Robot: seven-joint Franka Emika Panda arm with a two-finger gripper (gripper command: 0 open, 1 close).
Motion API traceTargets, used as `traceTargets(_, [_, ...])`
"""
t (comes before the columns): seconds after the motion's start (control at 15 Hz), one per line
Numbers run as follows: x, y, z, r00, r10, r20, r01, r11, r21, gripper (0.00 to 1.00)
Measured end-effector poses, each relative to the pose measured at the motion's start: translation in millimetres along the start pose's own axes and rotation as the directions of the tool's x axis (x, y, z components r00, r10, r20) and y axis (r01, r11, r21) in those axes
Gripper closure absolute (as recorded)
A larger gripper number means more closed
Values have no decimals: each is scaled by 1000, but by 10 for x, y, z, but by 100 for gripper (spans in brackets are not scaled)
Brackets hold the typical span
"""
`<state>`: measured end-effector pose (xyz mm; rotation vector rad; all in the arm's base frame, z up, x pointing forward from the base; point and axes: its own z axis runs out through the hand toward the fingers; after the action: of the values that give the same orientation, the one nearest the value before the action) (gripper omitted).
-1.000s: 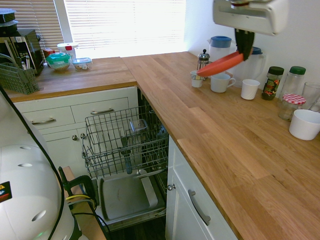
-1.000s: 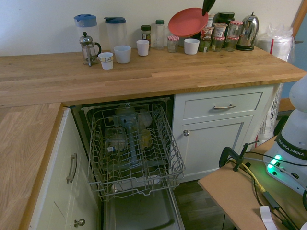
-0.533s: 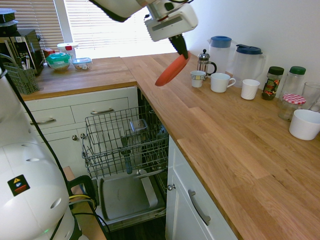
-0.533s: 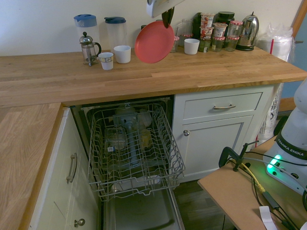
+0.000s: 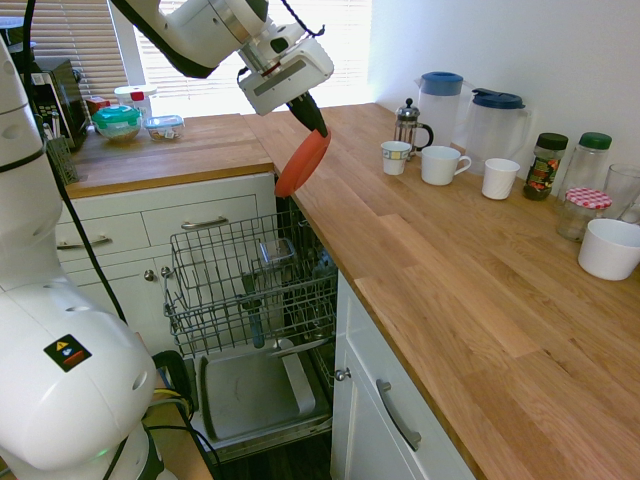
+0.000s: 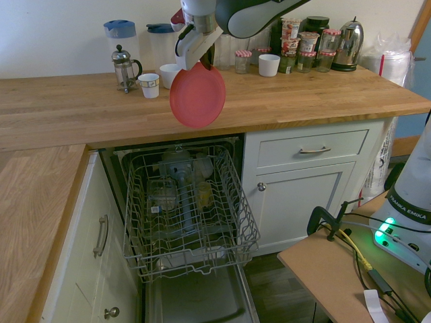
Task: Put the plate in the dishwasher
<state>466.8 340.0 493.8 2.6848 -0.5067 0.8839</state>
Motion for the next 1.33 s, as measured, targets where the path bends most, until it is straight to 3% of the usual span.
traceTargets(0.27, [-475, -395, -194, 984, -143, -104, 141, 990, -25, 100])
traceTargets(0.47, [-1037, -693, -322, 947, -269, -177, 264, 963, -51, 100])
traceTargets(0.73, [-1969, -1233, -513, 851, -454, -262, 448, 890, -86, 100])
traceTargets(1.0, [-2551, -1624, -496, 763, -575, -294, 568, 814, -117, 100])
traceTargets(1.33, [-3139, -1761, -160, 699, -665, -263, 641, 746, -180, 100])
